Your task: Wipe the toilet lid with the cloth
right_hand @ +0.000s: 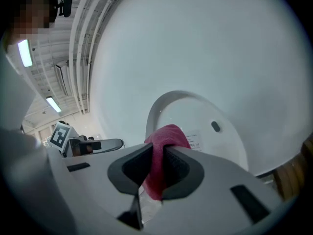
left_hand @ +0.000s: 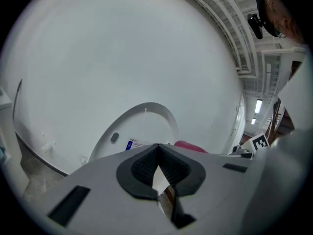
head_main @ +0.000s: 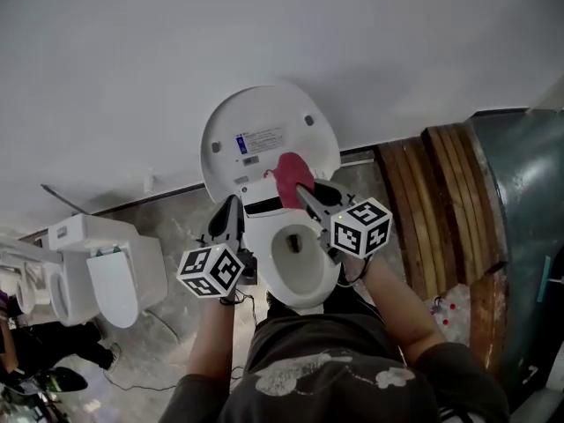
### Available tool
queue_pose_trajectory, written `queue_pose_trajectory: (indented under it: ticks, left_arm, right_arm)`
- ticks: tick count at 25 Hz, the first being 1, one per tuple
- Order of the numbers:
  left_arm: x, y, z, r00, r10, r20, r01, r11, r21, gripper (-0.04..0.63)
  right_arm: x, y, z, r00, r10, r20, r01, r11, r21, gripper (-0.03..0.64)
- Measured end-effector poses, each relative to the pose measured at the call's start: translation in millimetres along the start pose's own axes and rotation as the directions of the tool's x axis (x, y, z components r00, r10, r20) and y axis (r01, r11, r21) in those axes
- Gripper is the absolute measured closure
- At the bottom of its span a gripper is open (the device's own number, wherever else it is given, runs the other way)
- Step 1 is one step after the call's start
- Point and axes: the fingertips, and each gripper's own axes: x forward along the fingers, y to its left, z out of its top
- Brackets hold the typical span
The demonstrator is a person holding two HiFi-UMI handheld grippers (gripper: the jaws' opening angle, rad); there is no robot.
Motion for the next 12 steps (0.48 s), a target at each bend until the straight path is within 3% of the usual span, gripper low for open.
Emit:
queue_pose_trajectory:
  ticks: [4,8,12]
  left_arm:
    - [21,-5,7,0.995,0.086,0.05,-0.086,0.996,-0.005,0.589]
    - [43,-2,10,0.988,0.142,0.068,-0.144,0.989,0.037,0.589]
    - [45,14,13,0.972,0.22,0.087,-0.223,0.974,0.032,0.589]
  right_arm:
    - [22,-12,13,0.994,0.099,-0.05,-0.101,0.994,-0.049,0.568]
    - [50,-18,21,0.981,0.176,-0.079,-0.183,0.98,-0.082,0.568]
    - [82,-8,25,0.961,0.253,-0.107,-0.263,0.96,-0.092,0.568]
